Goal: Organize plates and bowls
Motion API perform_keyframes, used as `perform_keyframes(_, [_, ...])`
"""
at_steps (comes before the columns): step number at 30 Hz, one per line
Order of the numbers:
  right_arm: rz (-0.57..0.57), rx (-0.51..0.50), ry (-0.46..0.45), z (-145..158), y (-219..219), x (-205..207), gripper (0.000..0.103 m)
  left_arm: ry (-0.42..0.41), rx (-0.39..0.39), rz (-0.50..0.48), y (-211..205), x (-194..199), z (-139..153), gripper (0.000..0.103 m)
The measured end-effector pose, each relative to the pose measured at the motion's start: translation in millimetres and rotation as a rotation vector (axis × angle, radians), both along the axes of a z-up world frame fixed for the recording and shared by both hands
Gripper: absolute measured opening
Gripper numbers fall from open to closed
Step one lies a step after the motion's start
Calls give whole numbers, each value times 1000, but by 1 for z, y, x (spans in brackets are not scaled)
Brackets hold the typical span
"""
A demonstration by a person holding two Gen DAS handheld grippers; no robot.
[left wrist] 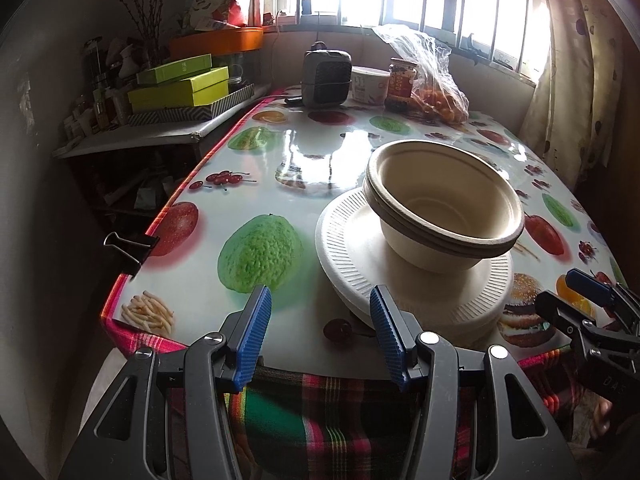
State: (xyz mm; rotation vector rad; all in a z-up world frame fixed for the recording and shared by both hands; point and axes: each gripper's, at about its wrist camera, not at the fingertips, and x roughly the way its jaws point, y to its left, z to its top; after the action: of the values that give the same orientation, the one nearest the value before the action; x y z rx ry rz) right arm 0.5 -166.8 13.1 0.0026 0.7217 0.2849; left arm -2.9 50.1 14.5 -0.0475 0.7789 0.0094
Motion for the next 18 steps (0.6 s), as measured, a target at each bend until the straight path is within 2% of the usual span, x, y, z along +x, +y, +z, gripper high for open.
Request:
perform_keyframes(4, [-1, -2, 4, 0, 5, -4, 84, -5, 12, 13, -3, -5, 1, 52])
perform_keyframes(14, [-15, 2, 21, -5, 11, -12, 84, -10, 27, 17, -10, -13, 2, 52])
perform_keyframes(18, [-11, -1, 18, -5, 14, -16, 84, -1, 3, 4, -10, -15, 1, 52])
